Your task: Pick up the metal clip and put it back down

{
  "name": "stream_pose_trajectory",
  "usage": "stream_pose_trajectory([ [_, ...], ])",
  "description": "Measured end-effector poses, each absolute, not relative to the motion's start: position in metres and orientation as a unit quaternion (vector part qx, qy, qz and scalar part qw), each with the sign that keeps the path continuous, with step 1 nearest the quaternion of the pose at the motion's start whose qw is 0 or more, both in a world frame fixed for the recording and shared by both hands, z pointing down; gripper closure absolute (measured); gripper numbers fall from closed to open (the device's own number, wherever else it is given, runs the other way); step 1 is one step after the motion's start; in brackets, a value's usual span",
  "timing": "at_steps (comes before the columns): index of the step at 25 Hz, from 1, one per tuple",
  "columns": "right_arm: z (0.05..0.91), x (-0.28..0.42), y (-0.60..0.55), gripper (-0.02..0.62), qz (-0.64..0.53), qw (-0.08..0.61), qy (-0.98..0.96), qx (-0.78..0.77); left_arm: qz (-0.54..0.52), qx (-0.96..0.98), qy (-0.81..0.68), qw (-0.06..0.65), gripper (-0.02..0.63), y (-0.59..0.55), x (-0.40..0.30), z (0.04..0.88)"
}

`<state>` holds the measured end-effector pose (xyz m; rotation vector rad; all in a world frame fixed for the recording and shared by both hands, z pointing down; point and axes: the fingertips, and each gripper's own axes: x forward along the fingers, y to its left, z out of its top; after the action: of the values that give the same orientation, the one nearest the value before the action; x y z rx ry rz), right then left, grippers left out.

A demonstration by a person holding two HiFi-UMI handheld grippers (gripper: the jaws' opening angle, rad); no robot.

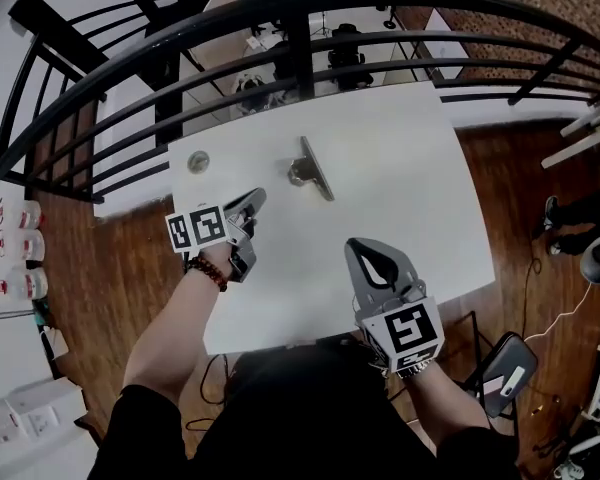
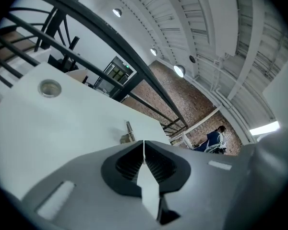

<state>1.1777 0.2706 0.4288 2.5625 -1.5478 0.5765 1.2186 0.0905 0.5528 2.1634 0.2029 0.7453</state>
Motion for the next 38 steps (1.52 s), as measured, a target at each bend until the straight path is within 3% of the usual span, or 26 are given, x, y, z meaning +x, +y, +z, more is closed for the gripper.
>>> stream_pose_trajectory([
  [10, 0.399, 1.13, 0.229, 0.606, 0.148, 0.061, -0.523, 0.837, 0.228, 0.938, 0.11, 0.236, 0.589, 0.11, 1.136, 0.454],
  [18, 0.376, 1.092, 0.213, 0.606, 0.118, 0.076, -0.512, 0.848, 0.174, 0.96, 0.165, 0.141, 0.589, 0.139, 1.087, 0.391],
  [38, 0.353, 1.057, 0.206, 0.606, 0.086, 0.089, -0.499, 0.858, 0.145, 0.967, 0.197, 0.076, 0.589, 0.16, 1.051, 0.364],
])
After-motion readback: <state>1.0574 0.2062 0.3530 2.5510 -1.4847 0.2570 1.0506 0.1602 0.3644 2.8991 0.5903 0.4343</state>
